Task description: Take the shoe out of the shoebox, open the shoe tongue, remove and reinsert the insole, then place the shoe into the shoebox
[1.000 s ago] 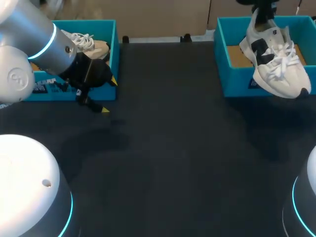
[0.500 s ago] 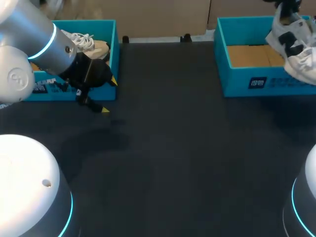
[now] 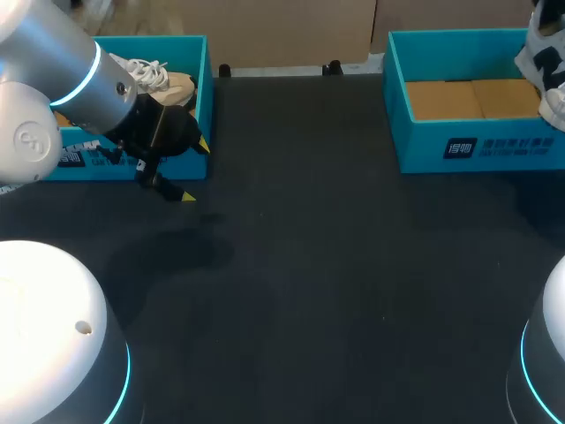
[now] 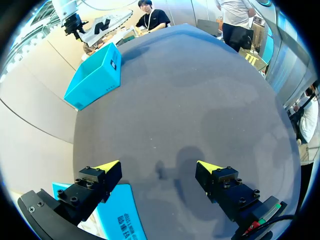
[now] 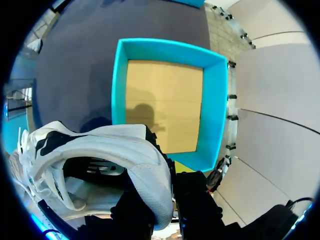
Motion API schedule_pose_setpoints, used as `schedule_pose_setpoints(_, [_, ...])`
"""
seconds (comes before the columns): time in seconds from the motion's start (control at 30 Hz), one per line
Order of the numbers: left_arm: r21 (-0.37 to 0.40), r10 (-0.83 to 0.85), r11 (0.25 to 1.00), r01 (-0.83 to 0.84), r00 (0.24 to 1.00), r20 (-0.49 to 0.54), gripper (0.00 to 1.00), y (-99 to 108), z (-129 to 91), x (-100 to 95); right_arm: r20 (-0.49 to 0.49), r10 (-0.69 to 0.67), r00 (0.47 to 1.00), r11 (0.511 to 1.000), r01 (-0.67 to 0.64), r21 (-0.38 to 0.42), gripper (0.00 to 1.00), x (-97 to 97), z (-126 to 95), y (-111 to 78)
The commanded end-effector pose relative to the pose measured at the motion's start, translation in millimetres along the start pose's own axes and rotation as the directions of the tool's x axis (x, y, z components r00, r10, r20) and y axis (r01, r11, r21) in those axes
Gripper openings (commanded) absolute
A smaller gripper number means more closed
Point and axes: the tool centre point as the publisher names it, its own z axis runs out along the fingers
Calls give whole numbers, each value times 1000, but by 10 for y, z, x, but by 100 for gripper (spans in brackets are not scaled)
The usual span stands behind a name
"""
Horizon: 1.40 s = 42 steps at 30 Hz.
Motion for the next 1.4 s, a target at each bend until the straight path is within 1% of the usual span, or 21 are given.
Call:
schedule_pose_setpoints(0.03, [-2, 0, 1000, 0, 1000, 0, 100, -2, -2, 4, -19, 17, 1000, 1000, -17, -2, 0, -102, 114, -108])
schedule_pose_setpoints(0.23, [-2, 0, 1000, 0, 1000, 0, 100, -2, -2, 4, 11, -4, 1000, 1000, 5, -21, 0, -111, 120, -108])
schedule_pose_setpoints(0.37, [-2, 0, 1000, 0, 1000, 0, 100, -2, -2, 4, 11, -2, 1000, 1000, 3, -17, 0, -103, 120, -105])
schedule_pose_setpoints(0.47, [-2, 0, 1000, 0, 1000, 0, 100, -2, -2, 4, 11, 63, 998, 998, -63, -22, 0, -84, 114, -130])
schedule_pose_setpoints(0.57, [-2, 0, 1000, 0, 1000, 0, 100, -2, -2, 4, 2, 162, 987, 987, -162, -20, 0, -61, 112, -141])
schedule_pose_setpoints(0.7, [-2, 0, 1000, 0, 1000, 0, 100, -2, -2, 4, -12, 334, 942, 943, -334, 3, 0, -20, 106, -155])
schedule_pose_setpoints(0.73, [-2, 0, 1000, 0, 1000, 0, 100, -2, -2, 4, -10, 360, 933, 933, -360, 13, 0, -15, 104, -155])
schedule_pose_setpoints(0.8, [-2, 0, 1000, 0, 1000, 0, 100, -2, -2, 4, -14, 434, 901, 901, -434, 17, 0, -1, 93, -172])
schedule_pose_setpoints(0.9, [-2, 0, 1000, 0, 1000, 0, 100, -2, -2, 4, -17, 526, 851, 850, -525, 43, 0, 18, 100, -204])
schedule_pose_setpoints(0.93, [-2, 0, 1000, 0, 1000, 0, 100, -2, -2, 4, -16, 563, 826, 825, -562, 61, 0, 23, 107, -215])
schedule_pose_setpoints(1.03, [-2, 0, 1000, 0, 1000, 0, 100, -2, -2, 4, -14, 665, 747, 747, -663, 53, 0, 34, 114, -253])
schedule_pose_setpoints(1.13, [-2, 0, 1000, 0, 1000, 0, 100, -2, -2, 4, 1, 754, 657, 656, -753, 45, 0, 35, 110, -285])
schedule_pose_setpoints(1.2, [-2, 0, 1000, 0, 1000, 0, 100, -2, -2, 4, 10, 818, 576, 575, -817, 49, 0, 51, 99, -316])
schedule_pose_setpoints(1.23, [-2, 0, 1000, 0, 1000, 0, 100, -2, -2, 4, 11, 834, 552, 551, -834, 45, 0, 62, 95, -330])
schedule_pose_setpoints(1.4, [-2, 0, 1000, 0, 1000, 0, 100, -2, -2, 4, 26, 932, 360, 358, -932, 58, 0, 160, 104, -380])
